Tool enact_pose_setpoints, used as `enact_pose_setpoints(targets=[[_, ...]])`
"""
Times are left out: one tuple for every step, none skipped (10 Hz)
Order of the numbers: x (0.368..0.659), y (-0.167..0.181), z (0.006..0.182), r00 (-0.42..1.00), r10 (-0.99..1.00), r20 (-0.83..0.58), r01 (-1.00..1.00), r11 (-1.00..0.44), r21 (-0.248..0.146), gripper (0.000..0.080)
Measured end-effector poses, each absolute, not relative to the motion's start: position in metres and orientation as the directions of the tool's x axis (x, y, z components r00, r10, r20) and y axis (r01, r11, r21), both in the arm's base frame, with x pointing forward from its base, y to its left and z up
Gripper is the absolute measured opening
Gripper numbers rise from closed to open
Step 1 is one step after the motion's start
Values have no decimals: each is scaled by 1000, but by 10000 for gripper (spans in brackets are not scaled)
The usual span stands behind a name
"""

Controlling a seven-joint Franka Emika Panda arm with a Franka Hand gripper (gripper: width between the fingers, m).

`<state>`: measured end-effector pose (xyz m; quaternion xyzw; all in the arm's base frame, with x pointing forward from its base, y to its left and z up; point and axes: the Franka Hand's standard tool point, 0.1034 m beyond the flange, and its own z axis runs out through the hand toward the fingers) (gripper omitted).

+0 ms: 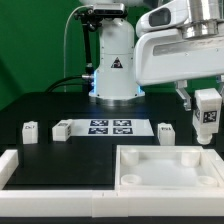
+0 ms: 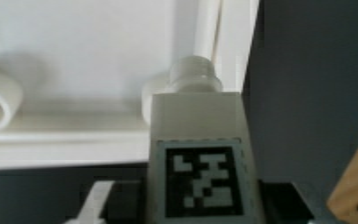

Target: Assemble one leg

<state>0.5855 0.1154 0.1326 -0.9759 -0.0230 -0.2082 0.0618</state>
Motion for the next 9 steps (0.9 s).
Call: enact_pose_setpoints(targets=[[585,114,131,878,12,478,73,-991,-108,290],[589,115,129,897,17,443,73,-991,-110,290],[603,120,136,887,16,462,77,-990,-114,290],[608,121,135,884,26,467,87,-990,-111,290],[614,121,134,880,42,473,103,-989,-103,290],[617,117,130,877,70,475,126,-988,-87,290],[618,118,128,875,94,475,147,-986,-75,290],[618,118,127,876,99,472,151,-986,-73,290],[618,118,127,876,99,472,151,-986,-73,290]])
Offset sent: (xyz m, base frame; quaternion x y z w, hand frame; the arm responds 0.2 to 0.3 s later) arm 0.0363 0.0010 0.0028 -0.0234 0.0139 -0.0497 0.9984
